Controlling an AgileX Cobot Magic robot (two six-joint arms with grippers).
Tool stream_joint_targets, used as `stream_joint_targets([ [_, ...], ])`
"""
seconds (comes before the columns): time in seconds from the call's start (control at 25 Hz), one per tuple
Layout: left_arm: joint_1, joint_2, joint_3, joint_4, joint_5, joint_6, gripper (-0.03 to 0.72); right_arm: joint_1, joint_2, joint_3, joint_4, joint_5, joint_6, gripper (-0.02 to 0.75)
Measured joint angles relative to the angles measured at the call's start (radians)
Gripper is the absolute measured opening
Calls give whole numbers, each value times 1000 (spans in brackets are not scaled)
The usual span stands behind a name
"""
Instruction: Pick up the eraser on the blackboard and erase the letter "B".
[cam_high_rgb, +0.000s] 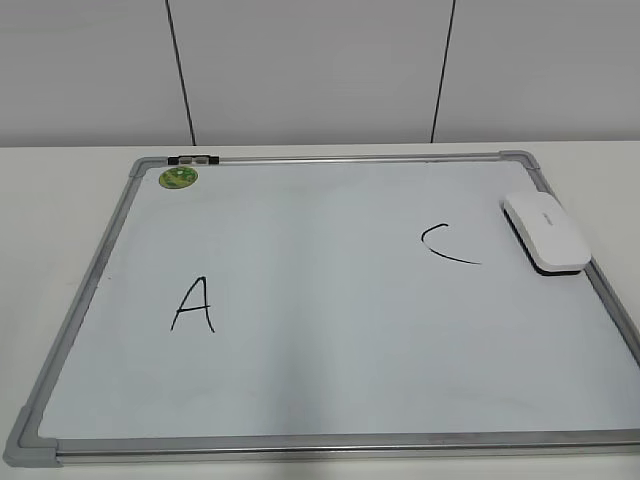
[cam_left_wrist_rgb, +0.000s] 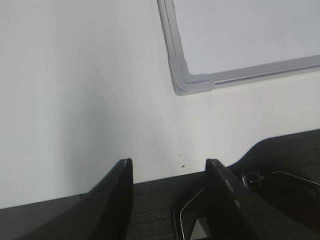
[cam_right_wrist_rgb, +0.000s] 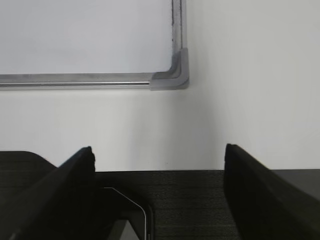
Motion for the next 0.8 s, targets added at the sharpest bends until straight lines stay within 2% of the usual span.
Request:
stream_joint_targets([
  [0.24, 0, -2, 22, 19, -90, -2, 356, 0, 0, 13, -81, -16, 62, 592],
  [0.8, 0, -4, 37, 23, -96, -4, 356, 0, 0, 13, -86, -18, 72, 592],
])
